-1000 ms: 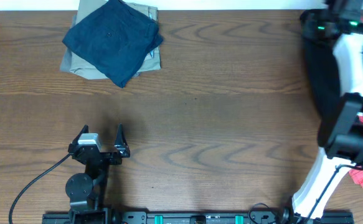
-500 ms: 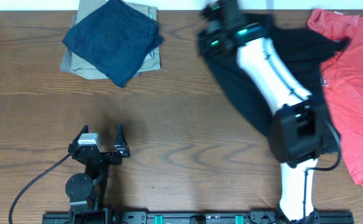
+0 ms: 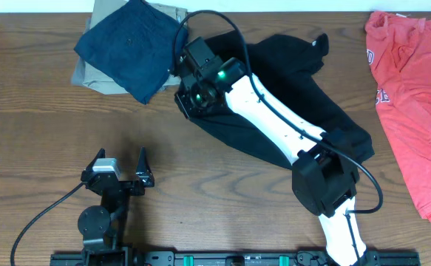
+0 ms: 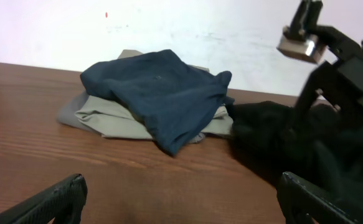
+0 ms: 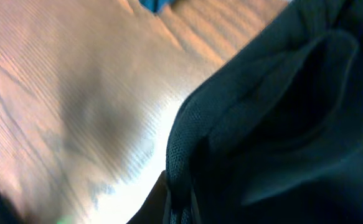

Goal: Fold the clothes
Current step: 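Drag the black t-shirt left to the table center with the right gripper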

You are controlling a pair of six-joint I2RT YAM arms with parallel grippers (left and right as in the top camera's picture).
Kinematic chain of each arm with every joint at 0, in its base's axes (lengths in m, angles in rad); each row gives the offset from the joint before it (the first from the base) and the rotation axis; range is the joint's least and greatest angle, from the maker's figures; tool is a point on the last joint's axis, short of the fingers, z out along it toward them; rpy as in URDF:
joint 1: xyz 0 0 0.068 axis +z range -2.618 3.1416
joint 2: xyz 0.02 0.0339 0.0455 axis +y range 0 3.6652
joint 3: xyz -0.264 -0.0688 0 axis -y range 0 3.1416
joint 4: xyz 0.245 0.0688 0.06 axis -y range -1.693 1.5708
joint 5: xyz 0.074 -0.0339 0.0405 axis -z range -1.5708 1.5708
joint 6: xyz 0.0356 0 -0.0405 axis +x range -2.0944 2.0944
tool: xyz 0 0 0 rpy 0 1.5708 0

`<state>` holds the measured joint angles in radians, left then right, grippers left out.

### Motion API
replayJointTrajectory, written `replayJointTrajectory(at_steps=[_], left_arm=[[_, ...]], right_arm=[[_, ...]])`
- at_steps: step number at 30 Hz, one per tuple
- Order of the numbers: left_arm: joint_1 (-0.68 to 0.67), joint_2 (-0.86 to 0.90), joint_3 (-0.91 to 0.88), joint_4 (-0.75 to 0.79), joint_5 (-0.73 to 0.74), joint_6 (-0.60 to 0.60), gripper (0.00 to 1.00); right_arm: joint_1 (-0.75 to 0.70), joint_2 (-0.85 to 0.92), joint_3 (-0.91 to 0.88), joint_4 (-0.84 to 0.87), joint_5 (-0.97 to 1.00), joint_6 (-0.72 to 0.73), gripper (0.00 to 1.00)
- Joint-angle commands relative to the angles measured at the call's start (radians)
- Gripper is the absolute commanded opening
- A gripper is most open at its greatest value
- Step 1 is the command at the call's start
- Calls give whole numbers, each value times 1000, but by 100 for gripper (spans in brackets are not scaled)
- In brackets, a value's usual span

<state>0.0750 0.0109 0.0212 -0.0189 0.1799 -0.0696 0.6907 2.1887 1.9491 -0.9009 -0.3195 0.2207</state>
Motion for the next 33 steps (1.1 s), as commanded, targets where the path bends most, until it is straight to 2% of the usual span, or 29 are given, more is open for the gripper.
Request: replayJointTrajectory(at_steps=[1, 11, 17, 19, 20, 23, 24, 30, 33], left_arm=[[-3, -7, -17, -32, 10, 17, 98], [-3, -7, -17, -32, 10, 17, 98], [-3, -7, -17, -32, 10, 17, 98], [-3, -7, -17, -32, 10, 17, 98], [-3, -7, -17, -32, 10, 17, 98], [-3, -7, -17, -32, 10, 17, 98], [-3, -7, -17, -32, 10, 17, 98], [-3, -7, -17, -32, 10, 17, 98], [-3, -7, -17, -32, 10, 17, 98]], right_arm=[[-25, -53, 9, -50, -45, 11, 3], [21, -117, 8, -201, -107, -16, 1], [87, -117, 5, -227, -177, -40, 2], [113, -117, 5, -237, -158, -43, 8], [123, -117, 5, -245, -139, -43, 17], [127, -117, 5, -280, -68, -42, 86], [120, -117, 5, -290, -58, -42, 88], [17, -126, 6, -365, -32, -42, 87], [-69, -145, 6, -403, 48, -28, 89]])
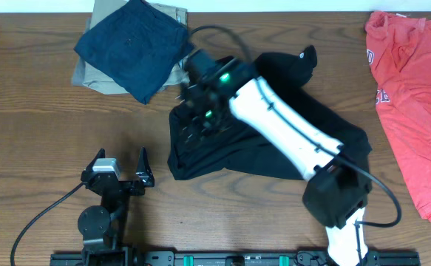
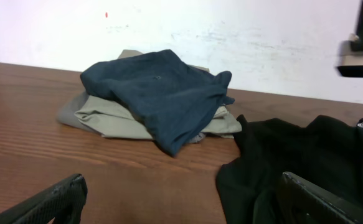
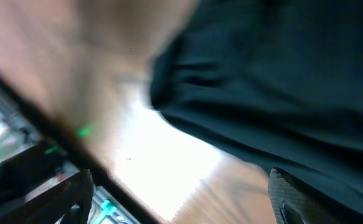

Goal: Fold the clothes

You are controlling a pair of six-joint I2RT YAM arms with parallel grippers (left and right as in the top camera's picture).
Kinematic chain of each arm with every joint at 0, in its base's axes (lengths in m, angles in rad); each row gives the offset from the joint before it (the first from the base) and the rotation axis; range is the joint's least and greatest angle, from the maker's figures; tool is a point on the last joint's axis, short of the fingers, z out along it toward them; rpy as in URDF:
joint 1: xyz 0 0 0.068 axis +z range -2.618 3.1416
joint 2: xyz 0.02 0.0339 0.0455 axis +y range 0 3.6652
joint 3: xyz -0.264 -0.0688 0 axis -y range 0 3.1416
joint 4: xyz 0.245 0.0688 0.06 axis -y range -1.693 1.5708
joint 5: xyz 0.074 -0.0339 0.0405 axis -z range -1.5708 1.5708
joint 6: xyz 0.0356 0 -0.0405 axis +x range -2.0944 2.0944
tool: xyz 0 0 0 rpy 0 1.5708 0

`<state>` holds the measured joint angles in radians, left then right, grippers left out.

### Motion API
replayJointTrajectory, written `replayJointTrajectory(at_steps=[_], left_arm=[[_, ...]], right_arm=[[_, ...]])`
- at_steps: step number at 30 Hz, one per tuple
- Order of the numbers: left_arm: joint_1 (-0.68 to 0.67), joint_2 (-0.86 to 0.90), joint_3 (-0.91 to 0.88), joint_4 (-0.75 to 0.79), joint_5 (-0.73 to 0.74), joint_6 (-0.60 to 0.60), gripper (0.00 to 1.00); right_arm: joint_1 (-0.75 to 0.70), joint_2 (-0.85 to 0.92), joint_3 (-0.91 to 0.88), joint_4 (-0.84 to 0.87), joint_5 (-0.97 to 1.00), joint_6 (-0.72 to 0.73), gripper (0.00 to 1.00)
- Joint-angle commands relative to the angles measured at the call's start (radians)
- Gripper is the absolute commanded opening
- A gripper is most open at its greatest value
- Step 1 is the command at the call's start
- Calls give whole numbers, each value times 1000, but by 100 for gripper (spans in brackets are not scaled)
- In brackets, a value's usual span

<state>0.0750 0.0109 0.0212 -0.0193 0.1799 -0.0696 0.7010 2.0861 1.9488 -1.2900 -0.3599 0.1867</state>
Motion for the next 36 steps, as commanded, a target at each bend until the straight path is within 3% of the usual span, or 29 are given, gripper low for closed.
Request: replayJointTrajectory(at_steps=[1, 2, 3, 6, 11, 19, 28, 36], left_arm=[[-3, -7, -17, -32, 10, 17, 98], [-3, -7, -17, -32, 10, 17, 98], [-3, -7, -17, -32, 10, 17, 98], [-3, -7, -17, -32, 10, 17, 98], [-3, -7, -17, -32, 10, 17, 98], [-3, -7, -17, -32, 10, 17, 98], [-3, -7, -17, -32, 10, 17, 98], [-3, -7, -17, -32, 10, 17, 98]], right_arm=[[-114, -51, 6, -21, 140, 24, 89], [-150, -58, 6, -23, 192, 47, 90], [-181, -64, 6, -23, 237, 65, 99], [-279, -66, 6, -39, 362, 75, 99], [-420, -55, -25, -47, 373, 68, 99], [-575, -52, -85, 237, 378, 68, 99], [-625, 63, -95, 491, 276, 101, 88], [-624, 198, -95, 614, 300, 185, 84]])
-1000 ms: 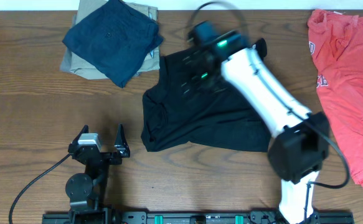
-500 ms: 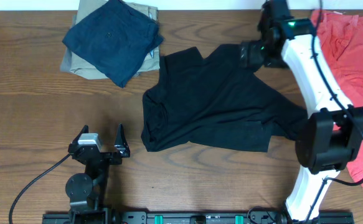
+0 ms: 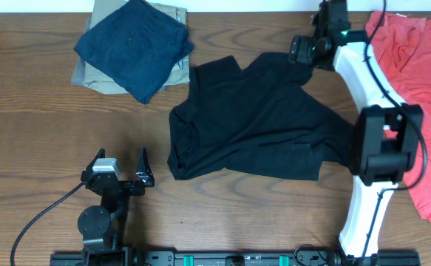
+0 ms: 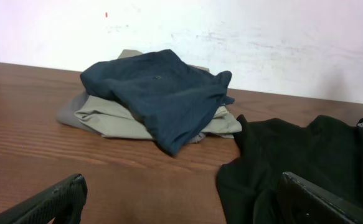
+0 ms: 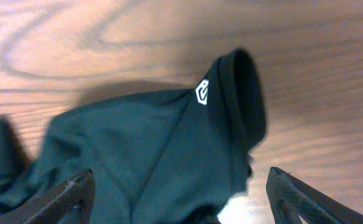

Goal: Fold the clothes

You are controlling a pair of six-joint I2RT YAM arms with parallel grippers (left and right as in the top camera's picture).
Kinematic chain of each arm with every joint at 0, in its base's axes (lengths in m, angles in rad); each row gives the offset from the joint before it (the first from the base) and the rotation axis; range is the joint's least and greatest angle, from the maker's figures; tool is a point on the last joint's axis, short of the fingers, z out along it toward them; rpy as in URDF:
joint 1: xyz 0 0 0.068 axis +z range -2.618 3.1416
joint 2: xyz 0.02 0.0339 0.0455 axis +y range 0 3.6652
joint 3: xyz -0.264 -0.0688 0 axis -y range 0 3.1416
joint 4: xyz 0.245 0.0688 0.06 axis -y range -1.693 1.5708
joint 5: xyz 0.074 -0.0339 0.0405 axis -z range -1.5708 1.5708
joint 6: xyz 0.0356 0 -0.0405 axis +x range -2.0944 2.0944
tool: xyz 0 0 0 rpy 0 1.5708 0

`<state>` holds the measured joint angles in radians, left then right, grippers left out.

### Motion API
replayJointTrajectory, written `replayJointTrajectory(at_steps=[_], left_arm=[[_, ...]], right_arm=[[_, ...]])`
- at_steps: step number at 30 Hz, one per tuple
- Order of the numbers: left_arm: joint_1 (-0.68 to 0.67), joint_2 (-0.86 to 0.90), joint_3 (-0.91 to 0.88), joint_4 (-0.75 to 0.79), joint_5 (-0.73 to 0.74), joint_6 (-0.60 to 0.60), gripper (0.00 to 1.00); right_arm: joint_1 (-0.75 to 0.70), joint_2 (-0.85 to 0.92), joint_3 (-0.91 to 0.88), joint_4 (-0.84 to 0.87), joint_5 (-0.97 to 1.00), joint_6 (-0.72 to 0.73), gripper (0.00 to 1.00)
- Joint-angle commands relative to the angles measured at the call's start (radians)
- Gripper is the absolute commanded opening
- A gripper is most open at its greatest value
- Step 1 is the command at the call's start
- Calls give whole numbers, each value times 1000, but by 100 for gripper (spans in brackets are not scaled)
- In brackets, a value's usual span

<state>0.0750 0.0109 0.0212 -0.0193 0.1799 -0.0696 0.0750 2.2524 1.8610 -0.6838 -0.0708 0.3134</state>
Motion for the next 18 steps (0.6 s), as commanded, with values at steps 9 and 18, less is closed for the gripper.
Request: replayJointTrajectory(at_steps=[9, 18], left_arm=[[-3, -7, -17, -32, 10, 17, 98], [-3, -7, -17, -32, 10, 17, 98]], right_arm=[[-22, 140, -7, 26, -4, 62, 81], [-2, 161, -7, 135, -39, 61, 35]])
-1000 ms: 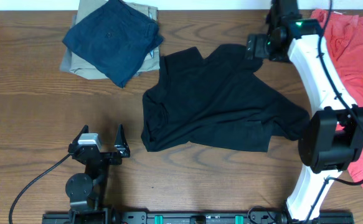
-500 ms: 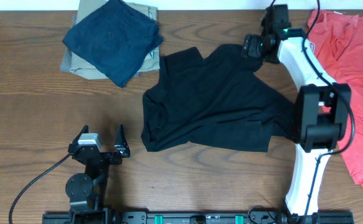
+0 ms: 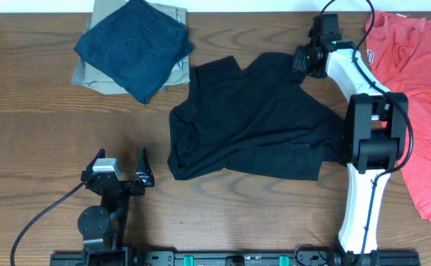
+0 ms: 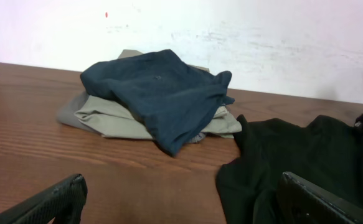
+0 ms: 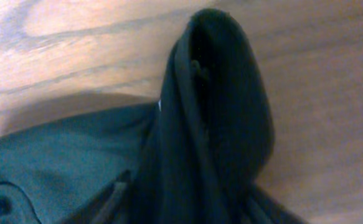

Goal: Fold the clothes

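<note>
A black shirt [image 3: 252,118] lies spread and wrinkled across the middle of the table. My right gripper [image 3: 301,60] is at its far right corner, shut on a bunched fold of the black shirt [image 5: 218,106], which fills the right wrist view. My left gripper [image 3: 119,174] rests open near the table's front left, nothing between its fingers. In the left wrist view the left gripper [image 4: 181,199] faces the black shirt [image 4: 293,162], whose near left edge is to its right.
A folded navy garment [image 3: 130,44] lies on a folded tan one [image 3: 89,74] at the back left, also seen as the navy garment [image 4: 156,93]. A red shirt [image 3: 415,96] lies unfolded along the right edge. Bare wood [image 3: 38,148] surrounds the left gripper.
My right gripper, open just above the shirt's far right corner before, is now down on that corner and shut on the fabric. The left arm and the shirt's spread look unchanged.
My right gripper first held the bunched shirt's left edge near the folded stack. Then it was open over the shirt, whose left part lay spread toward the front. Later it stood open at the far right corner, where it is now shut on the fabric.
</note>
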You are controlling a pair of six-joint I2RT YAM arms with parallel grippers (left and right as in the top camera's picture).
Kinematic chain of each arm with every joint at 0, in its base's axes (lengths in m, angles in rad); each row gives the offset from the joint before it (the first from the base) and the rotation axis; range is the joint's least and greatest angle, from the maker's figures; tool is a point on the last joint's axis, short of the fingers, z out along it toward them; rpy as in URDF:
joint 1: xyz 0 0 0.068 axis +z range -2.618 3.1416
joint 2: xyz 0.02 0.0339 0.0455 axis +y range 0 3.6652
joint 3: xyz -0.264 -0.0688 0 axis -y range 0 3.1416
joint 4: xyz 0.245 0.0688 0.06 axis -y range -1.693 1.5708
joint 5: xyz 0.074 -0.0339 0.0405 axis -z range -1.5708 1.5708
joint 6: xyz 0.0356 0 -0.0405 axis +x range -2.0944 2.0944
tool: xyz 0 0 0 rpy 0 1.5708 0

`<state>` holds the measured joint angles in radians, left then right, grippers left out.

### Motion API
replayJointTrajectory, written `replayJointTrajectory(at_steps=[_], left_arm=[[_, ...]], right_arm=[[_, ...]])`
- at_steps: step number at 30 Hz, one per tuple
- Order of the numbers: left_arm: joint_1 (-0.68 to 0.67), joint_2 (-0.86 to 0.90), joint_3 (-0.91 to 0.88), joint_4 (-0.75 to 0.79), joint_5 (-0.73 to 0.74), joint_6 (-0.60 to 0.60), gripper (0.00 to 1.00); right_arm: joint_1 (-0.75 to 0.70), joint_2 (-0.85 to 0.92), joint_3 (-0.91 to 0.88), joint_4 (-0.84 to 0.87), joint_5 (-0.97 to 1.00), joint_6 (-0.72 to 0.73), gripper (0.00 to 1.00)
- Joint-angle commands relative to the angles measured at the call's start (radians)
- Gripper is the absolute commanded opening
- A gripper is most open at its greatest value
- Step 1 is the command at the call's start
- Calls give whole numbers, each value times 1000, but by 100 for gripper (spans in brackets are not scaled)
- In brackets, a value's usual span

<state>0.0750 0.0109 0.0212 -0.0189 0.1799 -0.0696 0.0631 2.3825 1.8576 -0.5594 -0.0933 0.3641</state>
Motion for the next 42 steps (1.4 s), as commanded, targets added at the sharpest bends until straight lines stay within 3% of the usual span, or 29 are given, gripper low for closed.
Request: replayJointTrajectory(at_steps=[1, 4, 7, 16, 24, 26, 27, 29, 31, 42], left_arm=[[-3, -7, -17, -32, 10, 17, 98], [-3, -7, -17, -32, 10, 17, 98], [-3, -7, -17, -32, 10, 17, 98], [-3, -7, -17, -32, 10, 17, 98], [-3, -7, -17, -32, 10, 17, 98], [-3, -7, -17, -32, 10, 17, 98], [-3, -7, -17, -32, 10, 17, 98], [-3, -7, -17, -32, 10, 17, 98], [-3, -7, -17, -32, 10, 17, 98], [-3, -7, -17, -32, 10, 17, 98]], right_arm=[[14, 32, -3, 19, -16, 17, 29], [33, 35, -3, 52, -17, 28, 10], [60, 38, -3, 112, -20, 40, 3], [111, 38, 24, 417, -16, 64, 4], [57, 38, 216, 387, -33, 80, 3], [49, 38, 261, 364, -47, 63, 12], [49, 38, 281, 348, -48, 54, 37], [50, 38, 313, 304, -50, 24, 55], [53, 38, 339, 242, -50, 5, 99], [37, 3, 539, -307, -45, -33, 99]])
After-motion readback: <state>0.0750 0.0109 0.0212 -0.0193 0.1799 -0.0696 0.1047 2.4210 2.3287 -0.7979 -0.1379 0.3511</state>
